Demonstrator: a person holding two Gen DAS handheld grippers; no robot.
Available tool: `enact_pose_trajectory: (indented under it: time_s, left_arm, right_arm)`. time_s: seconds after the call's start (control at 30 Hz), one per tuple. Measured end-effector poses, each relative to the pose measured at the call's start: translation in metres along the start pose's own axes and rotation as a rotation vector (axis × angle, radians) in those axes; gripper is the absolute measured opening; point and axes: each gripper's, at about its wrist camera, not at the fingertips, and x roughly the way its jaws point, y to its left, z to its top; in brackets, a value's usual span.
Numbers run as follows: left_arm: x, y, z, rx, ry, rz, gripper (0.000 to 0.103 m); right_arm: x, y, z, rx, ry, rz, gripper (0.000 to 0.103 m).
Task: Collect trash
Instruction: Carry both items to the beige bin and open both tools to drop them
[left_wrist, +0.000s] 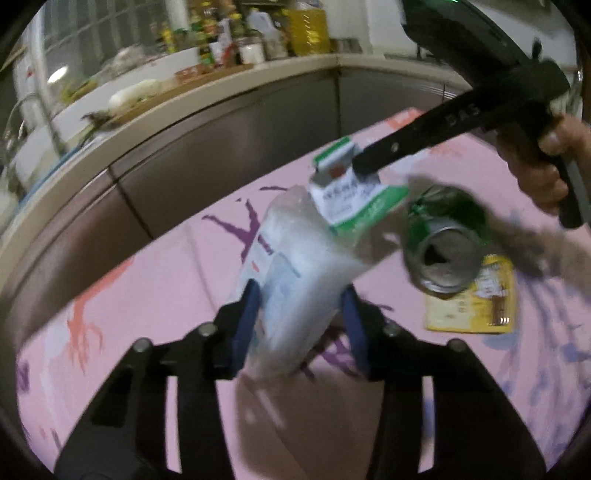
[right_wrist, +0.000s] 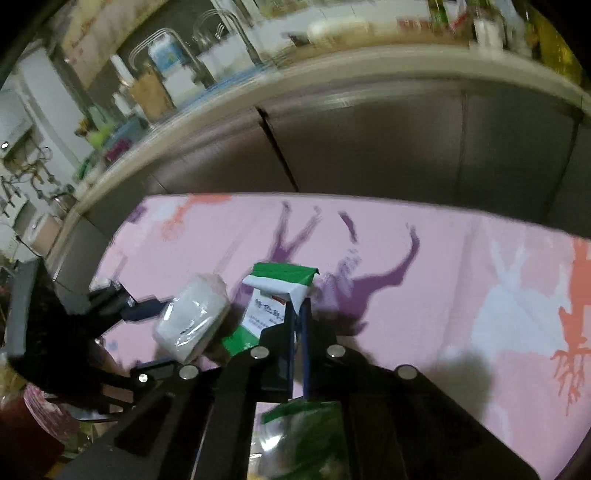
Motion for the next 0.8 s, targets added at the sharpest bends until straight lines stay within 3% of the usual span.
enact_pose_trajectory:
  time_s: [0.17,0.4,0.6,0.8]
  left_arm:
    - [-0.073,-0.004,-0.031,-0.152,-0.085,-0.047,0.039]
    - [-0.132,-0.05,-0.071,-0.261,-0.138,-0.149,0.035]
    - [-0.133,-0.102,-0.057,-0.232,-0.13,-0.261,0.034]
    - [-0.109,-0.185,0.002,-0.067,-0.115,-0.365,0.034]
  right_arm:
    - [-0.056,0.04,-0.02,-0.052,-0.11,0.025,0.0]
    - [-0.125,0.052,-0.103,0.021,-0.258,0.056,0.0]
    - [-0.161,0.026,-0.189,0.151,-0.321,-0.044,0.0]
    - [-0.208,-0.031,-0.257,0.302,-0.415,-0.173,0.0]
